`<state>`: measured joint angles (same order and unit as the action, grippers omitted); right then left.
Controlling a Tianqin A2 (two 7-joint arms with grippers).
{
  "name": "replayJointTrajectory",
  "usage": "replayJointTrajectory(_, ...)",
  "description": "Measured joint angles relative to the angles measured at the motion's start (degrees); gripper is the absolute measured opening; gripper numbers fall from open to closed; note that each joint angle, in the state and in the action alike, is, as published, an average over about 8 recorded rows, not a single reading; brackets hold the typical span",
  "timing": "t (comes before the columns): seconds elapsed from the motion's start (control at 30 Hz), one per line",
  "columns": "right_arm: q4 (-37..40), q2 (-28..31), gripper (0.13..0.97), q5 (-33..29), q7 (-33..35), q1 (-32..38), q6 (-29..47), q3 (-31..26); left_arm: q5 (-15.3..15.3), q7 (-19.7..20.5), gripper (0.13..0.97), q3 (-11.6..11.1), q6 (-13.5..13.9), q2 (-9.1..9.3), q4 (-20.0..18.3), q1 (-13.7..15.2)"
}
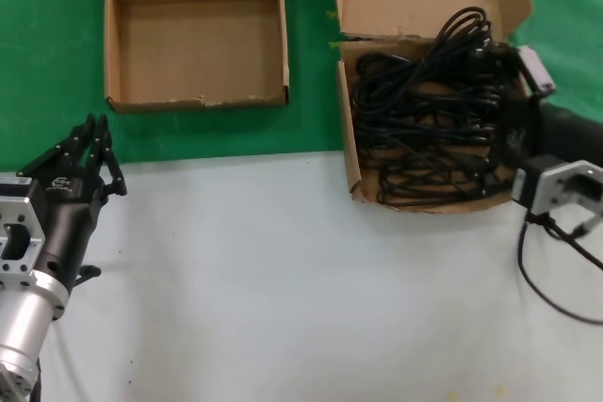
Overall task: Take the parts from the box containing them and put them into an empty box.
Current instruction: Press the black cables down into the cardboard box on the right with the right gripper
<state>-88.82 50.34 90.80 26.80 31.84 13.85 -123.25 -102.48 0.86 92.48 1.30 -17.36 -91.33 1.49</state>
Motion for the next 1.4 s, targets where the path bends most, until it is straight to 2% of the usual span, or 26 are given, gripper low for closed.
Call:
replayJointTrajectory(0.13, 1.44, -2.45, 0.966, -3.85, 3.31, 2.99, 4.24, 0.41, 0.0, 0.0, 0.188, 0.0, 0.0, 0.0, 0.0, 0.0)
replayJointTrajectory(0.33, 3.83, -6.13, 0.966, -9.36, 6.69, 6.49, 8.54, 0.61, 0.0, 0.0, 0.162, 0.0, 0.0, 0.0, 0.0, 0.0)
replayJointTrajectory(0.67, 6.92, -10.75, 0.945, -19.04, 6.48, 10.53, 14.33, 0.73, 0.0, 0.0, 0.145, 0.0, 0.0, 0.0, 0.0, 0.0)
replayJointTrajectory(0.93, 7.6, -13.18, 0.859, -24.16, 5.01, 11.57, 16.77, 1.52, 0.0, 0.0, 0.145, 0.0, 0.0, 0.0, 0.0, 0.0)
replayJointTrajectory(1.07, 7.7, -14.21, 0.859, -26.22, 4.34, 11.75, 17.66, 1.88, 0.0, 0.01, 0.145, 0.0, 0.0, 0.0, 0.0, 0.0)
replayJointTrajectory(1.4, 7.78, -16.32, 0.681, -31.98, 1.64, 11.77, 19.55, 3.25, 0.01, 0.01, 0.145, 0.0, 0.0, 0.0, 0.0, 0.0)
